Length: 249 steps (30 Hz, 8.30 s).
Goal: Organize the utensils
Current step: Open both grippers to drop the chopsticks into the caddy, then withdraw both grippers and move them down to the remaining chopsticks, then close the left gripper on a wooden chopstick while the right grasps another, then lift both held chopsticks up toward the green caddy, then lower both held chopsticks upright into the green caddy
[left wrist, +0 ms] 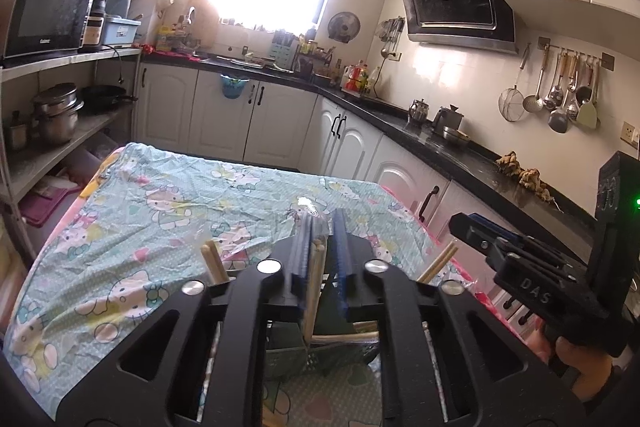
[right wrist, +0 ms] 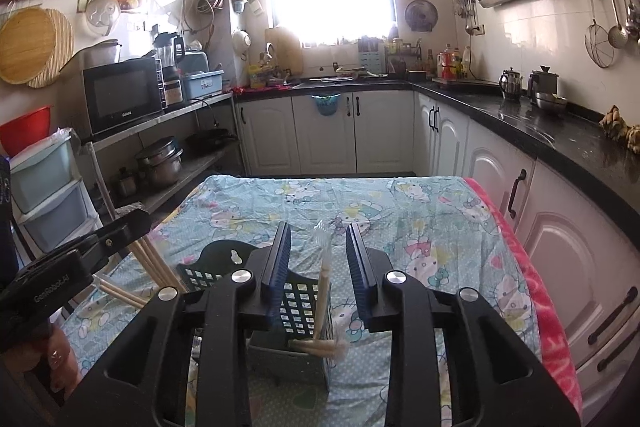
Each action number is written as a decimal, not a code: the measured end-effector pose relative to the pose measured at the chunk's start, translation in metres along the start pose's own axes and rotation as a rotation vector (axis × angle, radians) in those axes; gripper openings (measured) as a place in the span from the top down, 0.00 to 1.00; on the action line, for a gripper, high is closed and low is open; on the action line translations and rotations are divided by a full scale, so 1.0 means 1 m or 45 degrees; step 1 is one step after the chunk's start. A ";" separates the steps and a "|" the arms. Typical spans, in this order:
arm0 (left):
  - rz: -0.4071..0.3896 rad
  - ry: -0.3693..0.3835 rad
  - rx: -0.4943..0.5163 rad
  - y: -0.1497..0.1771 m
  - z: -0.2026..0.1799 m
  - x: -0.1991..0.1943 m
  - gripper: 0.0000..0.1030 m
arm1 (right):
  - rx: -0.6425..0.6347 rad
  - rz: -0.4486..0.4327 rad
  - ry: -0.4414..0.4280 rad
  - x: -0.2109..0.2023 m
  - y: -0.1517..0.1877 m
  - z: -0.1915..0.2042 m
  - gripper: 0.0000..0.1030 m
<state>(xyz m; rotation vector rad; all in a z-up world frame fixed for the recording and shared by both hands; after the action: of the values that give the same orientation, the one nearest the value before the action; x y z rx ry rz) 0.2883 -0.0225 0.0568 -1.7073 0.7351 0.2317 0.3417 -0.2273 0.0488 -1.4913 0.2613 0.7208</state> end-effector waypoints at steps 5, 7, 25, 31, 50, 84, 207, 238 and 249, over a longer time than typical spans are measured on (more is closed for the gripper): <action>0.000 0.001 -0.013 0.000 0.003 -0.006 0.80 | 0.004 -0.009 -0.003 -0.011 0.002 -0.002 0.60; -0.001 0.002 -0.024 0.000 0.004 -0.009 0.74 | 0.007 -0.011 -0.007 -0.015 0.003 -0.003 0.57; -0.062 0.059 -0.090 0.000 0.009 -0.057 0.17 | -0.033 -0.037 -0.017 -0.053 0.017 0.001 0.40; -0.074 0.056 -0.096 0.006 0.010 -0.073 0.10 | -0.059 -0.041 -0.022 -0.064 0.024 0.006 0.37; -0.030 0.010 -0.158 0.040 0.032 -0.093 0.10 | -0.150 0.024 -0.048 -0.075 0.056 0.026 0.36; 0.270 -0.085 -0.264 0.118 0.070 -0.042 0.10 | -0.327 0.293 -0.129 -0.030 0.133 0.072 0.36; 0.188 0.255 -0.342 0.065 0.035 -0.068 0.97 | -0.243 0.175 -0.430 -0.038 0.084 0.090 0.94; -0.043 0.312 -0.134 -0.040 -0.002 -0.118 0.97 | -0.141 -0.460 -0.243 -0.097 -0.064 0.045 0.94; -0.145 0.235 -0.103 -0.078 0.007 -0.130 0.97 | -0.157 -0.554 -0.141 -0.081 -0.092 0.043 0.94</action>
<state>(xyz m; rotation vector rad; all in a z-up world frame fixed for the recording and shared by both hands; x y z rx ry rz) 0.2337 0.0364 0.1860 -1.8584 0.7691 0.0250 0.3212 -0.2007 0.1740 -1.5496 -0.1926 0.4706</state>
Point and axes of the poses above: each gripper's, at about its wrist camera, not at the fingertips, and x roughly the way its jaws point, z to its left, y to its underside, the point moved 8 cm from there along x, roughly the way its jaws point, and after that the axes turned 12 degrees about z, right-handed, at the moved point
